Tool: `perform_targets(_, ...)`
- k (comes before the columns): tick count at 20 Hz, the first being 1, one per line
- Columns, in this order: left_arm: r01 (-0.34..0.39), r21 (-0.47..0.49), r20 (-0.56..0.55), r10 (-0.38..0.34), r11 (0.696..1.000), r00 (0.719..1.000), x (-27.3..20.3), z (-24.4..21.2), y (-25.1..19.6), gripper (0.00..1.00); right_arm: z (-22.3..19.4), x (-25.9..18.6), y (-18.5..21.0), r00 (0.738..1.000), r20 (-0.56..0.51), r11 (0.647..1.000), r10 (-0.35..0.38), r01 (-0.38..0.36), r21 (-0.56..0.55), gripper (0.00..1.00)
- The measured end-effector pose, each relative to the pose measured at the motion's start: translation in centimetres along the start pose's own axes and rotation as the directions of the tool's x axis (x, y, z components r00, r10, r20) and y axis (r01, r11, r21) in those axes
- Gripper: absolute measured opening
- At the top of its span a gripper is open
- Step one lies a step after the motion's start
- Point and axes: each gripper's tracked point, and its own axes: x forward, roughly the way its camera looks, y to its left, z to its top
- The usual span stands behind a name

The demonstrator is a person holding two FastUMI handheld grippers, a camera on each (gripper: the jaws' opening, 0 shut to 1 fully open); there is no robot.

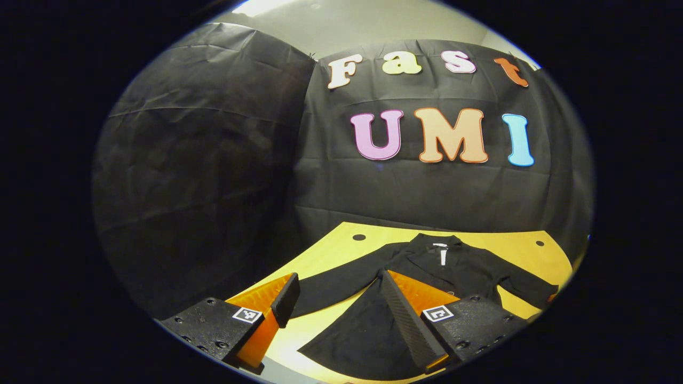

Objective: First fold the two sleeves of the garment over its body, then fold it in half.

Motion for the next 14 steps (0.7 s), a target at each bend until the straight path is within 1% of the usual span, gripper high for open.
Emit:
perform_targets(1, 0.005, 0.000, -0.002, -0.005, 1.000, 1.000, 0.0, 0.0, 0.0, 0.94, -0.1, 0.0, 0.1, 1.000, -0.003, 1.000, -0.006, 0.006, -0.001, 0.02)
perform_targets(3, 0.012, 0.023, -0.009, -0.012, 1.000, 1.000, 0.3, -0.3, 0.3, 0.93, 0.0, 0.0, 0.2, 1.000, -0.013, 1.000, -0.020, 0.020, -0.008, 0.02)
perform_targets(5, 0.032, 0.052, -0.015, -0.031, 0.998, 0.999, 0.8, -0.2, 0.6, 0.93, 0.1, 0.0, 0.3, 0.999, -0.030, 0.999, -0.038, 0.038, -0.017, 0.02)
perform_targets(6, 0.044, 0.061, -0.022, -0.043, 0.997, 0.999, 1.1, -0.2, 0.7, 0.94, 0.1, -0.3, 0.6, 0.998, -0.045, 0.999, -0.043, 0.042, -0.014, 0.02)
perform_targets(7, 0.058, 0.066, -0.023, -0.056, 0.996, 0.998, 1.4, 0.0, 0.8, 0.93, 0.4, -0.5, 1.1, 0.998, -0.044, 0.999, -0.044, 0.044, -0.008, 0.02)
perform_targets(9, 0.083, 0.067, -0.027, -0.082, 0.994, 0.996, 2.1, 0.2, 1.0, 0.94, 1.4, -1.1, 2.4, 0.998, -0.020, 0.999, -0.051, 0.051, -0.012, 0.02)
perform_targets(11, 0.096, 0.072, -0.031, -0.094, 0.993, 0.995, 2.8, 0.3, 1.5, 0.93, 3.2, -1.5, 4.2, 0.999, 0.009, 0.999, -0.047, 0.047, -0.022, 0.02)
perform_targets(14, 0.122, 0.071, -0.027, -0.120, 0.990, 0.992, 3.8, 0.5, 1.8, 0.94, 7.2, -2.2, 7.7, 0.997, 0.069, 0.998, -0.018, 0.022, -0.053, 0.02)
